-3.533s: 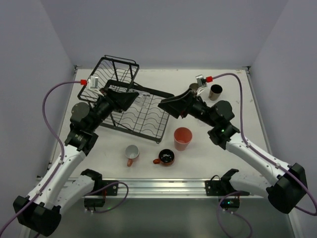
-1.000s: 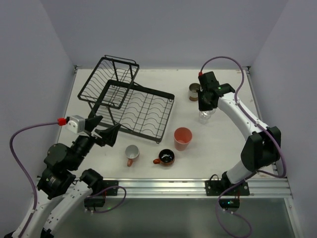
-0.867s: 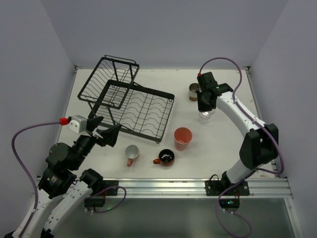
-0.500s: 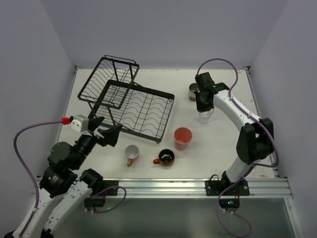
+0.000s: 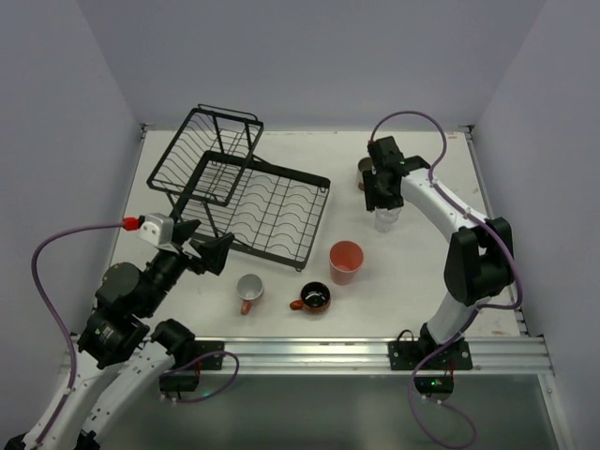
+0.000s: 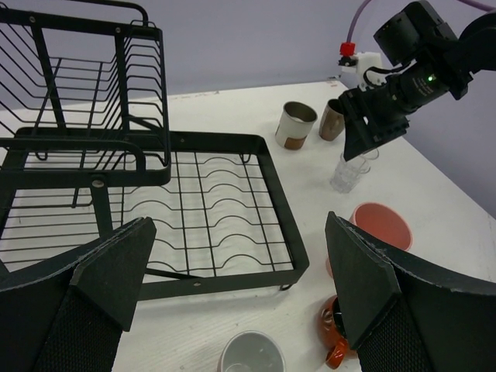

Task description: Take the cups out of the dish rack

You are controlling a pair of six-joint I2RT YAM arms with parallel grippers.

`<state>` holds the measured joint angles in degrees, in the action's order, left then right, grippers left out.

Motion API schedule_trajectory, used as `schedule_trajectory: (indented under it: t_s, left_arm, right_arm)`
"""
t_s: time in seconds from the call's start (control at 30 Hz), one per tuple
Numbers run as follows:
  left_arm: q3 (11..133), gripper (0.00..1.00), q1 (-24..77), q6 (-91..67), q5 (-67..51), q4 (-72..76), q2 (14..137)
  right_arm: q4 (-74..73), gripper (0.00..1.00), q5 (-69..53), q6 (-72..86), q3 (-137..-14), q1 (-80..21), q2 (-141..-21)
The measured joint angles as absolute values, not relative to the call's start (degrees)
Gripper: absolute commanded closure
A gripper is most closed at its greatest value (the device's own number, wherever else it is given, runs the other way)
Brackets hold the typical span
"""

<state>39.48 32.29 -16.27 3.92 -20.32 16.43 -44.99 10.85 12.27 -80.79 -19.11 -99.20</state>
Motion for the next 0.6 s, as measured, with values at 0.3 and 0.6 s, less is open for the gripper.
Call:
schedule_trajectory:
  t_s: [0.3, 0.6]
  left_arm:
    - [41.7, 0.0, 32.3, -16.3, 5.1, -20.5, 19.4]
    - [54.6, 0.0, 32.3, -16.3, 10.9, -20.7, 24.9]
  right_arm:
    - [-44.1, 0.09, 10.3, 13.0, -80.8, -19.1, -89.6]
    - [-28.7, 0.01, 6.5, 17.0, -70.2, -19.1, -51.9]
